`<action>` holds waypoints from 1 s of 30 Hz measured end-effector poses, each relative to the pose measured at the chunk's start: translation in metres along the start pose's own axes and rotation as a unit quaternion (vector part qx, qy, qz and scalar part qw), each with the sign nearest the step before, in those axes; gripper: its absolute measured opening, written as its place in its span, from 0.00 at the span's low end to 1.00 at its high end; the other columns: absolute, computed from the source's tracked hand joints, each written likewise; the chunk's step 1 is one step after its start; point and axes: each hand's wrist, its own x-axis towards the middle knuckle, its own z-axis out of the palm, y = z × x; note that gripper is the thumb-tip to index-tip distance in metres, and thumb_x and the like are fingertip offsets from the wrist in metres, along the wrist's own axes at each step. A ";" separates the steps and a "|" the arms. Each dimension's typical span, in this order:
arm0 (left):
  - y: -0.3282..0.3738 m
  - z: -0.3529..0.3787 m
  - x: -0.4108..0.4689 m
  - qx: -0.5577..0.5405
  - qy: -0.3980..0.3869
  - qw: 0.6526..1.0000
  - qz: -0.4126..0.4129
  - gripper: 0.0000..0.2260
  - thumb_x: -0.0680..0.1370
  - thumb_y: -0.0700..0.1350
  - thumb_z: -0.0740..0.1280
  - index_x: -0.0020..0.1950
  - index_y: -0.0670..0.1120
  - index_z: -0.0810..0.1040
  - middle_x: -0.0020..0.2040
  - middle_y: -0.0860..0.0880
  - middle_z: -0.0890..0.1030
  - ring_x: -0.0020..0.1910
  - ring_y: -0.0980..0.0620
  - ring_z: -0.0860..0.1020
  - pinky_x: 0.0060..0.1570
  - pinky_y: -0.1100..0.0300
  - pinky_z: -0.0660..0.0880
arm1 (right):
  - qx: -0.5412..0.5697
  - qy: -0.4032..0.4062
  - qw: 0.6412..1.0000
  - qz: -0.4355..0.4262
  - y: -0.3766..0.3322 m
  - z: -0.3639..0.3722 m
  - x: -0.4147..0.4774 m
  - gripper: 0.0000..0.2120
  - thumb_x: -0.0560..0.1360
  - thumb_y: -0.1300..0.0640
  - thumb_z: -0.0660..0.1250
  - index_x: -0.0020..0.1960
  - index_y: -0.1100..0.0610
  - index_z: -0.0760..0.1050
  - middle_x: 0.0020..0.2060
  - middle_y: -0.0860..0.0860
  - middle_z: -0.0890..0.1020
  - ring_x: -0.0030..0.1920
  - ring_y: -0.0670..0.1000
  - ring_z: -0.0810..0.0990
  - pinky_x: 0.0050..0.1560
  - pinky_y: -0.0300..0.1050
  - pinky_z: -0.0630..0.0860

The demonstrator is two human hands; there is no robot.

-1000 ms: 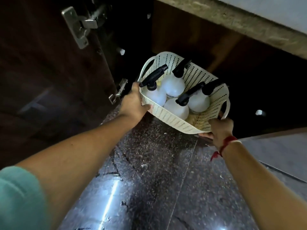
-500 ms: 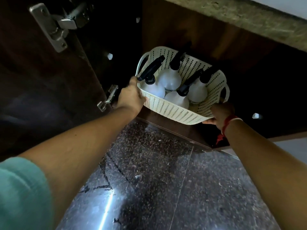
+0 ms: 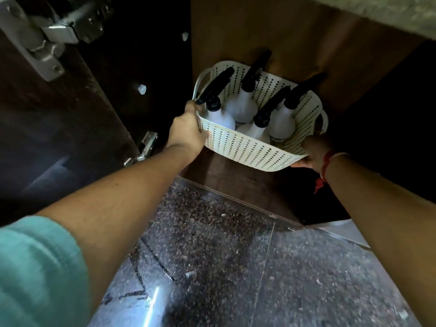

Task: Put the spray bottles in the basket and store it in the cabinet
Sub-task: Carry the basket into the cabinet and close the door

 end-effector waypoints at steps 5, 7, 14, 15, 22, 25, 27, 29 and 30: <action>0.004 -0.011 -0.019 -0.007 -0.010 1.000 -0.006 0.33 0.73 0.39 0.69 0.72 0.51 0.56 0.47 0.42 0.82 0.47 0.44 0.81 0.50 0.49 0.78 | 0.021 0.047 0.998 -0.033 0.006 0.004 -0.012 0.26 0.74 0.52 0.67 0.70 0.56 0.67 0.65 0.57 0.76 0.60 0.57 0.78 0.51 0.54 0.79; 0.004 -0.025 -0.042 -0.012 0.014 1.000 -0.012 0.35 0.75 0.43 0.67 0.75 0.52 0.49 0.48 0.41 0.82 0.47 0.43 0.80 0.51 0.47 0.78 | 0.046 0.153 0.980 -0.122 0.014 0.011 -0.035 0.32 0.71 0.48 0.71 0.71 0.58 0.66 0.68 0.57 0.74 0.66 0.56 0.74 0.63 0.45 0.72; 0.000 -0.087 -0.150 -0.011 0.046 0.999 -0.027 0.32 0.75 0.44 0.66 0.74 0.40 0.56 0.71 0.38 0.64 0.71 0.40 0.61 0.71 0.49 0.58 | -0.065 0.115 0.952 -0.278 0.056 0.080 -0.191 0.31 0.75 0.50 0.69 0.73 0.59 0.63 0.69 0.63 0.67 0.70 0.61 0.66 0.72 0.56 0.62; 0.000 -0.095 -0.164 -0.008 0.045 0.998 -0.032 0.31 0.75 0.45 0.66 0.74 0.39 0.56 0.72 0.38 0.63 0.72 0.40 0.59 0.72 0.50 0.56 | -0.082 0.076 0.944 -0.310 0.060 0.091 -0.214 0.31 0.75 0.51 0.68 0.74 0.59 0.61 0.70 0.63 0.65 0.72 0.61 0.64 0.73 0.57 0.60; 0.020 -0.189 -0.262 0.013 0.137 0.990 0.015 0.30 0.77 0.48 0.59 0.76 0.50 0.49 0.73 0.43 0.59 0.71 0.44 0.62 0.67 0.48 0.60 | -0.098 -0.112 0.835 -0.529 0.038 0.140 -0.349 0.28 0.76 0.57 0.66 0.73 0.57 0.60 0.72 0.59 0.63 0.75 0.50 0.60 0.74 0.41 0.56; 0.036 -0.241 -0.292 0.034 0.164 0.986 -0.015 0.32 0.75 0.50 0.59 0.75 0.50 0.47 0.74 0.43 0.58 0.72 0.44 0.60 0.69 0.49 0.58 | -0.113 -0.147 0.794 -0.578 0.017 0.136 -0.395 0.28 0.77 0.57 0.65 0.73 0.60 0.60 0.72 0.61 0.63 0.75 0.51 0.59 0.74 0.42 0.56; 0.047 -0.280 -0.308 0.073 0.179 0.981 -0.010 0.32 0.74 0.50 0.60 0.75 0.49 0.49 0.74 0.42 0.59 0.71 0.45 0.60 0.69 0.52 0.55 | -0.140 -0.174 0.765 -0.603 -0.002 0.134 -0.427 0.29 0.78 0.55 0.64 0.75 0.57 0.58 0.74 0.60 0.62 0.76 0.52 0.58 0.75 0.43 0.56; 0.055 -0.319 -0.315 0.110 0.203 0.973 -0.011 0.32 0.74 0.52 0.61 0.75 0.48 0.52 0.74 0.41 0.60 0.70 0.45 0.61 0.69 0.55 0.54 | -0.165 -0.203 0.740 -0.620 -0.025 0.135 -0.457 0.29 0.78 0.53 0.63 0.75 0.54 0.57 0.75 0.57 0.60 0.77 0.52 0.56 0.76 0.43 0.54; 0.057 -0.334 -0.316 0.127 0.211 0.969 -0.018 0.32 0.75 0.53 0.61 0.75 0.48 0.53 0.74 0.41 0.61 0.70 0.45 0.61 0.69 0.54 0.54 | -0.184 -0.211 0.724 -0.630 -0.036 0.137 -0.467 0.29 0.78 0.52 0.62 0.76 0.53 0.56 0.76 0.55 0.58 0.78 0.52 0.54 0.76 0.44 0.54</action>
